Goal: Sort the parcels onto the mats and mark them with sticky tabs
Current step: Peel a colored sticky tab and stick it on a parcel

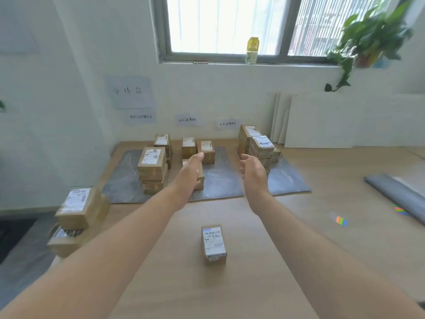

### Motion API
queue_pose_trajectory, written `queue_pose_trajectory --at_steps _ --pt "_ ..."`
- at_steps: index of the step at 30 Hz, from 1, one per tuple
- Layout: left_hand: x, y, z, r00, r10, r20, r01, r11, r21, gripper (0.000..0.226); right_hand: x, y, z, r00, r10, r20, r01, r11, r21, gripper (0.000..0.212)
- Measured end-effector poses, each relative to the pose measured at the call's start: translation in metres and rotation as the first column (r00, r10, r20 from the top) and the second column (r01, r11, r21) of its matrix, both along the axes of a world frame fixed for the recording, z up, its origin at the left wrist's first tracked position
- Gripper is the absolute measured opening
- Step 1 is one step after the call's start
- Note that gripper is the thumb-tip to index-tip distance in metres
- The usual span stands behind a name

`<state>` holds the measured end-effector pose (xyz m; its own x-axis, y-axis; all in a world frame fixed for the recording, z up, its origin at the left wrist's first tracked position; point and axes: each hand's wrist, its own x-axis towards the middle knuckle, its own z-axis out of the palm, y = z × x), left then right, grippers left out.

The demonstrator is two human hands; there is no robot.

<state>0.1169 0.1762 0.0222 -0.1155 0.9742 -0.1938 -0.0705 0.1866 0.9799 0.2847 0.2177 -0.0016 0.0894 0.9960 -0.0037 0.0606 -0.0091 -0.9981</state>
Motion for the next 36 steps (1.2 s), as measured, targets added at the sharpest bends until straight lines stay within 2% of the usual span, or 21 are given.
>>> queue_pose_trajectory --at_steps 2,7,13,21,25,31,36 --pt "-0.002 -0.004 0.012 1.0 0.007 0.003 -0.007 1.0 0.03 0.059 -0.002 -0.003 0.013 1.0 -0.01 -0.01 0.01 0.999 0.036 0.038" --pt "-0.001 -0.014 0.021 1.0 0.016 -0.027 -0.015 1.0 0.018 0.085 0.001 -0.01 0.019 1.0 -0.008 -0.023 0.009 0.998 0.062 0.03" --pt "0.023 -0.003 0.011 0.998 -0.066 -0.006 0.066 0.998 0.013 0.058 0.023 -0.015 0.006 0.996 -0.066 -0.054 0.068 0.997 0.023 0.036" --pt "0.112 0.035 -0.021 0.993 -0.111 -0.025 0.109 0.991 -0.08 0.062 0.111 0.008 -0.029 0.99 -0.115 -0.079 0.11 0.992 -0.059 0.047" --pt "0.182 0.065 -0.041 0.993 -0.114 -0.026 0.11 0.988 -0.11 0.056 0.179 0.031 -0.05 0.988 -0.116 -0.104 0.107 0.99 -0.093 0.041" --pt "0.277 0.101 -0.086 0.989 -0.143 -0.026 0.134 0.966 -0.221 0.054 0.277 0.056 -0.102 0.98 -0.182 -0.075 0.161 0.961 -0.227 0.052" --pt "0.334 0.137 -0.125 0.975 -0.222 -0.013 0.207 0.928 -0.309 0.053 0.336 0.076 -0.15 0.96 -0.27 -0.074 0.231 0.913 -0.337 0.046"
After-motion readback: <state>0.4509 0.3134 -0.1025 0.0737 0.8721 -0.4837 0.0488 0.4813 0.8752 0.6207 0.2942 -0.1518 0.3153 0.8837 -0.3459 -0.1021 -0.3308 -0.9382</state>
